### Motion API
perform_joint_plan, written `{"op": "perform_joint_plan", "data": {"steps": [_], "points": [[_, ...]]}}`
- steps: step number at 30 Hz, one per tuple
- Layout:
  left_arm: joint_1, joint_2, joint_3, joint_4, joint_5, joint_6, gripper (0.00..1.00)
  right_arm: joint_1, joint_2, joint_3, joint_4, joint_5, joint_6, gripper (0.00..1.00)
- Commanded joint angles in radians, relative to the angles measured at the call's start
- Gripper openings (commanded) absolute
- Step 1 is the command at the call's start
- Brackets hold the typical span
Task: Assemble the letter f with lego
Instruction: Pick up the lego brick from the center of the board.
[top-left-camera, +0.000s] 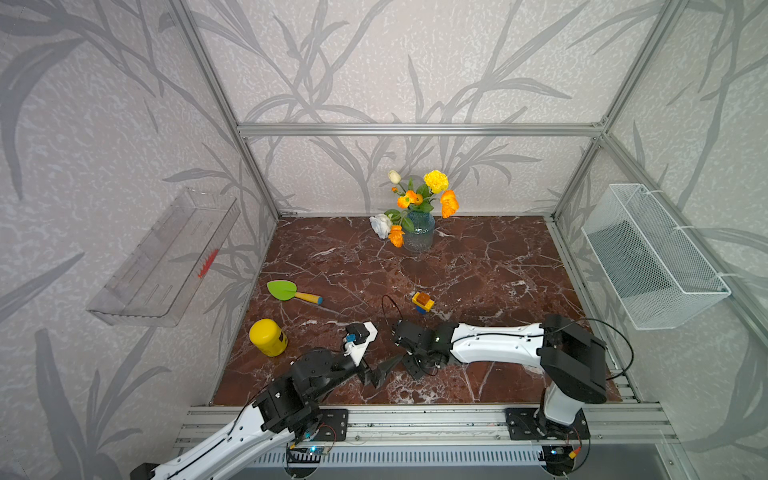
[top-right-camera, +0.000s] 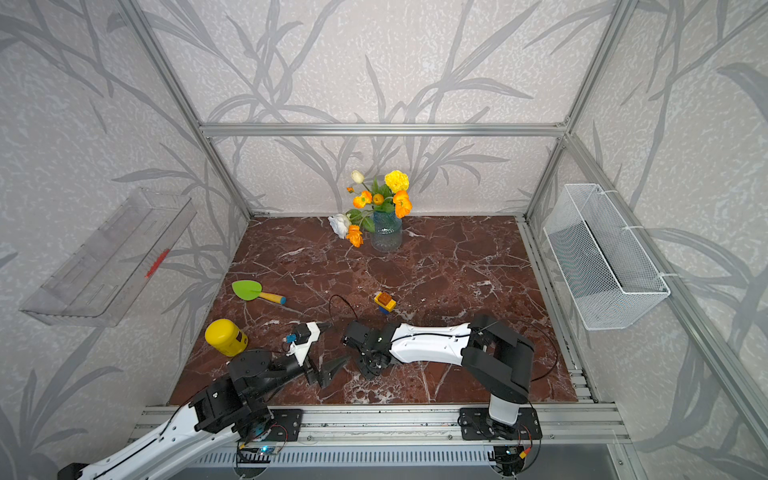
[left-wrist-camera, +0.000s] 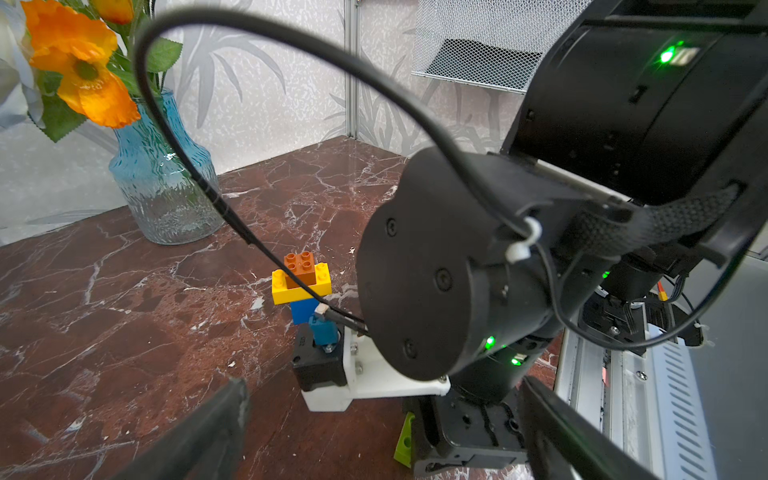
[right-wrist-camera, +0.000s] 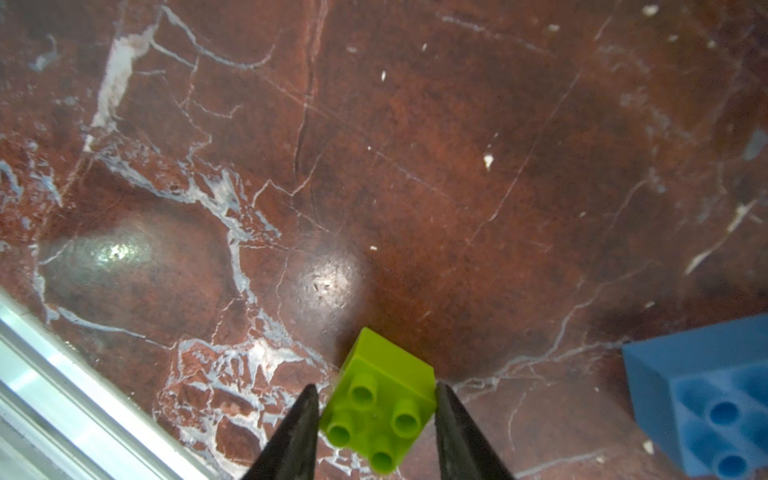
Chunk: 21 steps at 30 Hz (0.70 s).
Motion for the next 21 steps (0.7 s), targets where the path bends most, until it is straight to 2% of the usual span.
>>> {"op": "perform_joint_plan", "data": {"steps": [1,8,21], "points": [[-0.001,-0.002,-0.009,-0.003,-0.008,-0.002,0.99,0.006,0.001,0.011,-0.039,0.024,0.008,0.42],[-0.001,-0.002,-0.011,-0.003,-0.007,-0.005,0.99,0.005,-0.012,-0.005,-0.043,0.034,0.013,0.39],[-0.001,0.001,-0.011,-0.002,-0.007,-0.006,0.99,0.006,0.007,0.005,-0.05,0.023,0.009,0.43]]}}
